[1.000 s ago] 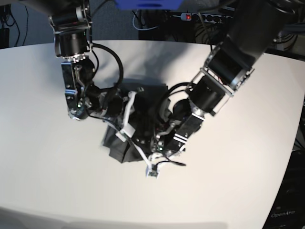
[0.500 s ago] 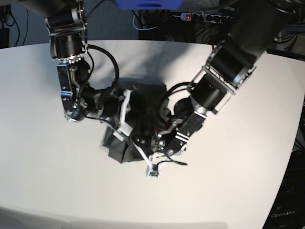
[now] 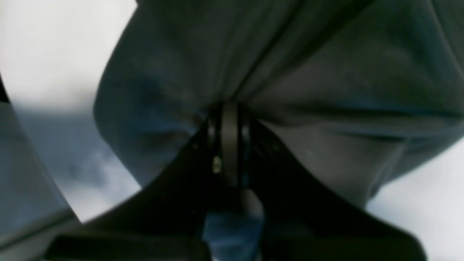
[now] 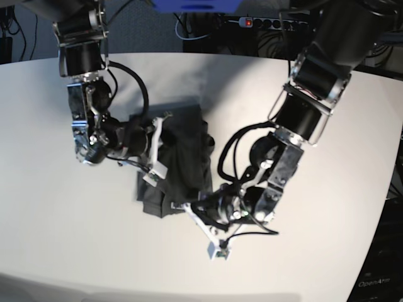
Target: Fold the T-shirt properly
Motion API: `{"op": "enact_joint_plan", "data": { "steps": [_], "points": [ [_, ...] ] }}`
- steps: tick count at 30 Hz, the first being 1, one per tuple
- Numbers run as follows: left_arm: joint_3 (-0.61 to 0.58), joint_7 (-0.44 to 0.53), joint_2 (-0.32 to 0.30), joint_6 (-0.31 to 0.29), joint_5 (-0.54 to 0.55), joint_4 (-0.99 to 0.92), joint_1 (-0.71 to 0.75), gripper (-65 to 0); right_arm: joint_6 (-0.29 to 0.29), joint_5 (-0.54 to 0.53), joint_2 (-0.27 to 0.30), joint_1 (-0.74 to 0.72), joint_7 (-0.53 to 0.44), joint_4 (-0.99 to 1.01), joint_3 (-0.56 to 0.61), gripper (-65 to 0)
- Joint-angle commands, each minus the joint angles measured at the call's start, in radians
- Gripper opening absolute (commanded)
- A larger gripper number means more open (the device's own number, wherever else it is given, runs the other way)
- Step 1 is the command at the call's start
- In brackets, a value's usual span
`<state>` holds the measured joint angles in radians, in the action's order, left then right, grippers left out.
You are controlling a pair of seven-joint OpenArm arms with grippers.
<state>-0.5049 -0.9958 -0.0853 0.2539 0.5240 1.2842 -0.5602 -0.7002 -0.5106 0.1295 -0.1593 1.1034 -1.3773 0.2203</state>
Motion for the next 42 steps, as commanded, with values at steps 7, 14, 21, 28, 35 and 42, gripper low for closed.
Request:
{"op": "enact_joint_plan", "data": {
  "steps": [7,14,21,28,35,42],
  "points": [
    [0.105,-0.067,-0.086,-0.008,0.003,0.265,0.108,-62.4,0.002,0.019,0.023,0.008,0.044,-0.199,0.003,-64.7],
    [0.188,-0.082,-0.181,-0.009,0.009,0.420,0.254,-62.4,0.002,0.019,0.022,0.017,0.047,-0.251,-0.002,-64.7],
    [0.286,-0.073,-0.273,-0.011,0.009,0.524,0.444,-62.4,0.002,0.019,0.077,0.014,0.039,-0.251,-0.003,-64.9],
    [0.302,-0.081,-0.328,-0.011,0.009,0.607,0.544,-62.4,0.002,0.023,0.151,0.020,0.044,-0.348,-0.005,-64.9],
    [0.299,-0.150,-0.330,-0.011,0.011,0.687,0.598,-62.4,0.002,0.131,0.209,0.125,0.039,-0.483,-0.006,-64.9],
    [0.275,-0.154,-0.341,-0.012,0.011,0.727,0.658,-62.4,0.002,0.220,0.223,0.281,-0.009,-0.492,-0.143,-64.9]
  ]
}}
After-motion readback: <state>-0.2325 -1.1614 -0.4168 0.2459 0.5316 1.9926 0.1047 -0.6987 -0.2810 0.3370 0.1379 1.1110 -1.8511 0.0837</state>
